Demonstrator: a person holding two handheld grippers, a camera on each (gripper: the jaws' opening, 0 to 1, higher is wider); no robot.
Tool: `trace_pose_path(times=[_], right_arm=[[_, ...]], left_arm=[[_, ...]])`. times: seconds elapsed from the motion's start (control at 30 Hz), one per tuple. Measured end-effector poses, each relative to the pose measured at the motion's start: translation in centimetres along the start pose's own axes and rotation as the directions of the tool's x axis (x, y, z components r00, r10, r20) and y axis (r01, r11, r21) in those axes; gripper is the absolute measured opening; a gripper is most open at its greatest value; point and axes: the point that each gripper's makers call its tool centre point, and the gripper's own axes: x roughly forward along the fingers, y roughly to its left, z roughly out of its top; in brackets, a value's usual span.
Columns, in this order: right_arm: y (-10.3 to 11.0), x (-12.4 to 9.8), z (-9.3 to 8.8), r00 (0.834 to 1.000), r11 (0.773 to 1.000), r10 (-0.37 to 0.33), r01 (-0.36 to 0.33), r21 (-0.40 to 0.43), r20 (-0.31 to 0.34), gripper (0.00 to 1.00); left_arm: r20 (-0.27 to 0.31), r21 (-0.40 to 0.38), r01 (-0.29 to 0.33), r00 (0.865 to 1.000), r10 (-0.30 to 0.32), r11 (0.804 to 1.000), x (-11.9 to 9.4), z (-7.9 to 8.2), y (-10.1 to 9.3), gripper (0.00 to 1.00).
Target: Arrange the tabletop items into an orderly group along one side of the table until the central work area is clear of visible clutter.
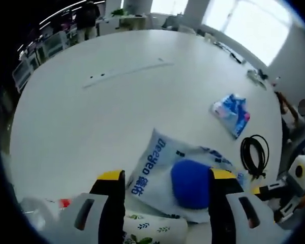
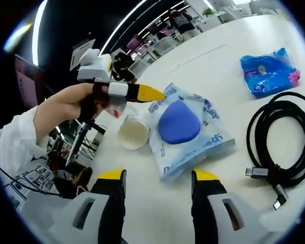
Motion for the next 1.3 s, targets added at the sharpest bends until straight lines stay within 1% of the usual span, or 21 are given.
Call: trace_pose_path(times=[0.07,0.13,0.27,0.33,0.4,0.43,0.47,0.5,0.53,0.6,0.7,0.77,0.8,0.83,0.9,0.93,1.07,1.2,1.23,1.3], right_arm=[[-0.1,0.2,0.1,1.0,1.0,-0.001,0.001,0.004,-0.001,0.43],[-0.6,0.5,0.3,1.0,1.0,-0.017,0.017,0.01,0.001,0.41],[-1.3,0.7,0.2,0.999,0.997,-0.05,0.05,0.066,-0.009,0.3],[-1.6,0.7,0.1,0.998,0.995,-0.06,0.059,0.074,-0.001,0.25],[-2.0,0.6,0.6,0.996,0.991,-0.077,0.071,0.116,0.043,0.23],[-2.3,0.5,0.5,0.995,0.989,-0.084,0.077,0.127,0.046,0.21],[-2.4,0.5,0.3,0.996,0.99,-0.084,0.079,0.12,0.038,0.19],[-2.5,0.5,0.2,0.996,0.99,-0.085,0.081,0.117,0.032,0.13],[-2.6,0.5,0.1,0.996,0.99,-0.083,0.081,0.112,0.02,0.1],[-2.6,0.5,0.2,0.996,0.989,-0.084,0.08,0.123,0.023,0.09],[-2.6,0.4,0.1,0.996,0.991,-0.089,0.088,0.102,0.011,0.06],[-2.7,0.3,0.0,0.995,0.99,-0.095,0.094,0.108,0.004,0.04],[-2.7,0.3,-0.1,0.995,0.99,-0.099,0.098,0.105,-0.001,0.04],[-2.8,0.2,-0.2,0.995,0.99,-0.1,0.099,0.1,-0.002,0.03],[-3.0,0.0,-0.2,0.995,0.99,-0.103,0.103,0.1,-0.005,0.02],[-3.1,-0.1,-0.2,0.995,0.99,-0.102,0.101,0.102,-0.003,0.02],[-3.2,-0.2,0.2,0.995,0.989,-0.096,0.095,0.114,0.005,0.01],[-3.1,-0.5,0.7,0.995,0.991,-0.099,0.098,0.09,0.008,0.0],[-3.0,-0.6,0.9,0.995,0.991,-0.099,0.098,0.089,0.012,0.0],[-2.8,-0.7,1.6,0.995,0.993,-0.096,0.094,0.071,0.028,0.0]], left_arm=[[-0.006,-0.01,0.003,1.0,-0.003,1.0,0.2,-0.2,0.1,0.62],[-0.012,-0.014,-0.005,1.0,0.005,1.0,0.2,-0.4,0.2,0.6],[-0.002,-0.016,-0.023,1.0,0.023,1.0,0.2,-0.4,0.7,0.52],[0.0,-0.028,-0.027,1.0,0.027,0.999,0.3,-0.4,1.0,0.5],[-0.002,-0.039,-0.033,0.999,0.033,0.999,0.4,-0.5,1.3,0.46],[-0.002,-0.043,-0.041,0.999,0.041,0.998,0.4,-0.5,1.6,0.45],[-0.001,-0.049,-0.046,0.999,0.046,0.998,0.4,-0.6,1.7,0.43],[-0.003,-0.052,-0.049,0.999,0.049,0.997,0.4,-0.6,1.7,0.4],[-0.009,-0.052,-0.056,0.998,0.056,0.997,0.3,-0.7,1.8,0.38],[-0.016,-0.049,-0.063,0.998,0.062,0.997,0.3,-0.8,1.8,0.36],[-0.022,-0.047,-0.076,0.997,0.075,0.996,0.2,-0.9,2.0,0.31],[-0.02,-0.055,-0.079,0.997,0.078,0.995,0.1,-0.8,2.2,0.22],[-0.015,-0.071,-0.084,0.996,0.083,0.994,-0.1,-0.7,2.3,0.17],[-0.012,-0.082,-0.089,0.996,0.088,0.993,-0.3,-0.6,2.4,0.09],[-0.005,-0.11,-0.089,0.996,0.089,0.99,-0.5,-0.5,2.7,0.0],[-0.003,-0.125,-0.083,0.996,0.084,0.989,-0.6,-0.5,2.7,0.0],[-0.004,-0.134,-0.074,0.997,0.074,0.988,-0.6,-0.6,2.6,0.0],[0.001,-0.139,-0.068,0.998,0.068,0.988,-0.8,-0.5,2.5,0.0],[0.006,-0.146,-0.05,0.999,0.052,0.988,-0.9,-0.4,2.2,0.0],[0.017,-0.148,-0.048,0.999,0.051,0.988,-1.2,-0.1,2.2,0.0]])
